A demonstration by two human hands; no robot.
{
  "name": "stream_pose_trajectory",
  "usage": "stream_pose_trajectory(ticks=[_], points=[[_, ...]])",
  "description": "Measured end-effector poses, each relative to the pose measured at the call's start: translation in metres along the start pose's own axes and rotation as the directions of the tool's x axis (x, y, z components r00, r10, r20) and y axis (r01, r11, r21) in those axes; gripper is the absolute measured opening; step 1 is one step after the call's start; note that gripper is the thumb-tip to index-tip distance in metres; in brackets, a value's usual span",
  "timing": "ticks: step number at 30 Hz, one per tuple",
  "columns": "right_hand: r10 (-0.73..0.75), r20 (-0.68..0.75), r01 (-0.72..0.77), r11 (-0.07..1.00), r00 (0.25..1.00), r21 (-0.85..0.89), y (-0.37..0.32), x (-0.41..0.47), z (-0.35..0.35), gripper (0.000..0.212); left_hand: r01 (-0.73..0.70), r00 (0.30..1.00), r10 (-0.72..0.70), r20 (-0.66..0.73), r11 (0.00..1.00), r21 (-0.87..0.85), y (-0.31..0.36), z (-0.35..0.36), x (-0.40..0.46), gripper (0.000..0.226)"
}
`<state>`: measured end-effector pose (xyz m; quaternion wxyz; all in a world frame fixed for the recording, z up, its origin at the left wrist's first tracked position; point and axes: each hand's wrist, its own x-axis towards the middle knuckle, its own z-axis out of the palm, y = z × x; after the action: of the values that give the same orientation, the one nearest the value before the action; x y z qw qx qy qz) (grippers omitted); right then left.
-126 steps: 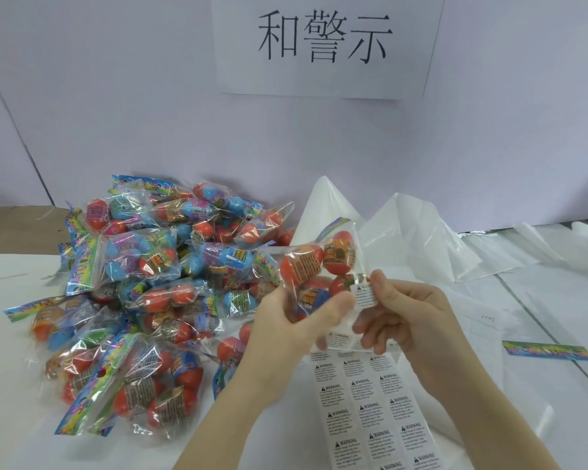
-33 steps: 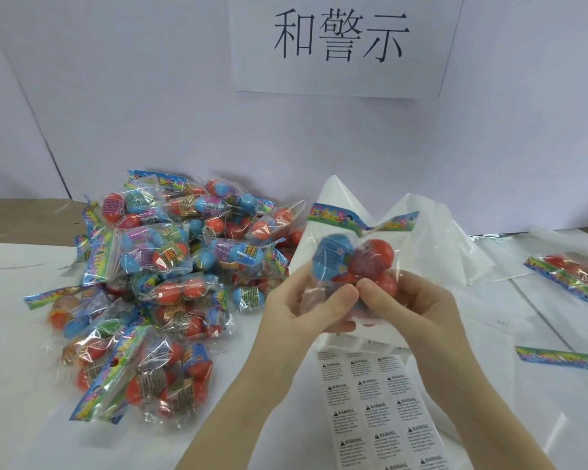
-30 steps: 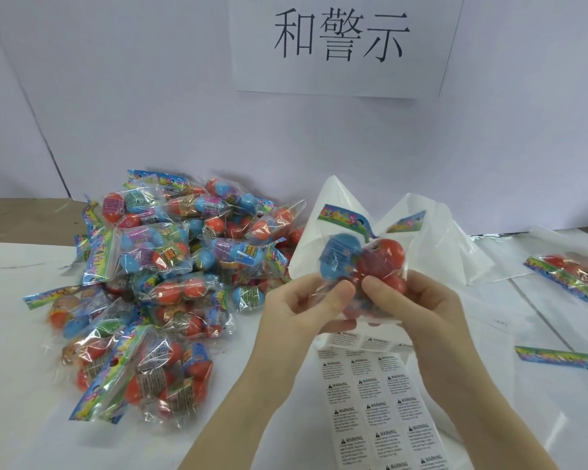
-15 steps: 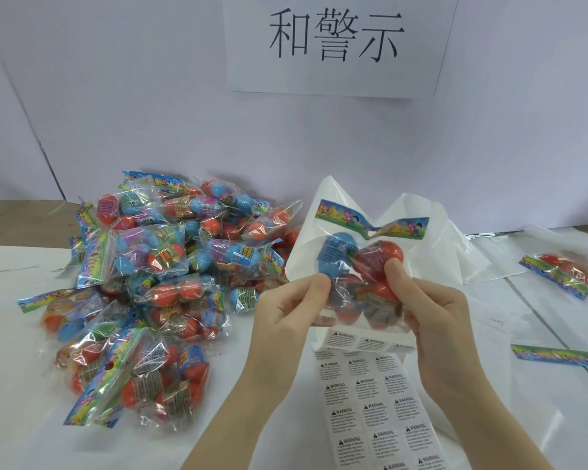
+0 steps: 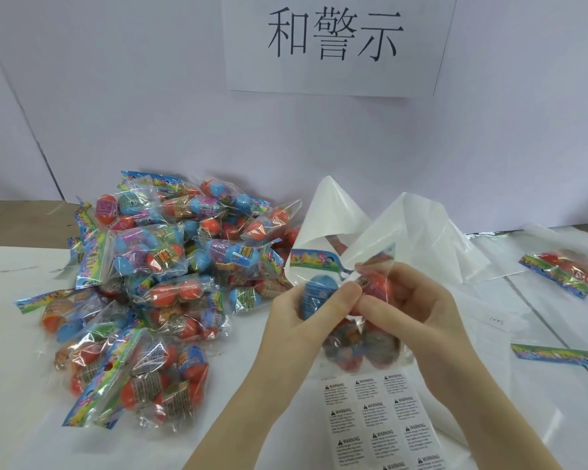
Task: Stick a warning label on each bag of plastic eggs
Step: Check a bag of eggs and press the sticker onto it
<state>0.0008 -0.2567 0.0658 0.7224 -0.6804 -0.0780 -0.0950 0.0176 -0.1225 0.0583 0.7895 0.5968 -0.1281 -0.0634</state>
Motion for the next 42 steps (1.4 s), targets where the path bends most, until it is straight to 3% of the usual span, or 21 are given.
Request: stream_pose_trajectory(ticks=[2,4,8,13,17,21,23,26,29,31,34,37,39,42], points=[[-0.007,-0.035,0.009,0.999,0.999,0.043,-0.001,-0.001,0.001,0.023,-0.002,1.0,0.002,-0.012,1.0,0.001,-0.004,-0.002,0.002,0.04],[-0.032,-0.119,0.042,0.996,0.992,0.076,-0.002,0.001,0.001,0.038,-0.02,1.0,0.02,-0.011,1.0,0.0,-0.004,-0.005,0.004,0.052],[-0.059,-0.301,0.093,0.991,0.952,0.099,-0.001,0.004,-0.003,0.055,-0.108,0.984,0.126,-0.127,0.985,0.137,-0.002,-0.005,0.006,0.027],[-0.074,-0.352,0.099,0.994,0.933,0.055,0.002,0.005,0.0,0.051,-0.18,0.896,0.259,-0.361,0.954,0.238,-0.01,-0.001,0.002,0.012],[-0.079,-0.374,0.106,0.993,0.924,0.053,0.005,0.005,-0.001,0.048,-0.263,0.843,0.418,-0.338,0.869,0.42,-0.013,0.0,0.0,0.024],[-0.081,-0.386,0.12,0.99,0.919,0.077,0.005,0.005,-0.001,0.044,-0.328,0.785,0.543,-0.299,0.773,0.543,-0.012,0.002,-0.002,0.015],[-0.088,-0.386,0.132,0.987,0.918,0.089,0.006,0.005,-0.001,0.044,-0.333,0.799,0.511,-0.317,0.815,0.474,-0.011,0.004,-0.004,0.012],[-0.077,-0.379,0.132,0.984,0.922,0.12,0.005,0.006,-0.002,0.047,-0.211,0.882,0.27,-0.386,0.959,0.19,-0.006,0.004,-0.002,0.013],[-0.056,-0.359,0.118,0.981,0.932,0.154,0.005,0.006,-0.001,0.047,-0.018,0.956,0.016,-0.294,1.0,-0.004,-0.002,-0.001,0.003,0.007],[-0.044,-0.341,0.111,0.978,0.939,0.178,0.006,0.006,-0.001,0.044,0.047,0.97,-0.067,-0.236,0.995,-0.089,-0.001,-0.003,0.005,0.01],[-0.04,-0.309,0.102,0.977,0.95,0.187,0.004,0.006,-0.001,0.041,0.05,0.979,-0.064,-0.191,0.996,-0.077,-0.003,-0.005,0.006,0.013],[-0.054,-0.247,0.091,0.986,0.968,0.14,0.003,0.005,0.001,0.037,0.11,0.992,-0.112,-0.052,0.993,-0.039,-0.003,-0.004,0.004,0.056],[-0.08,-0.191,0.096,0.992,0.978,0.077,0.005,0.004,0.003,0.036,0.123,0.992,-0.123,0.016,0.991,-0.048,-0.002,-0.002,0.003,0.042],[-0.128,-0.138,0.136,0.99,0.982,0.046,0.009,0.003,0.003,0.03,0.076,0.996,-0.08,-0.033,0.991,-0.111,-0.001,-0.002,0.004,0.03]])
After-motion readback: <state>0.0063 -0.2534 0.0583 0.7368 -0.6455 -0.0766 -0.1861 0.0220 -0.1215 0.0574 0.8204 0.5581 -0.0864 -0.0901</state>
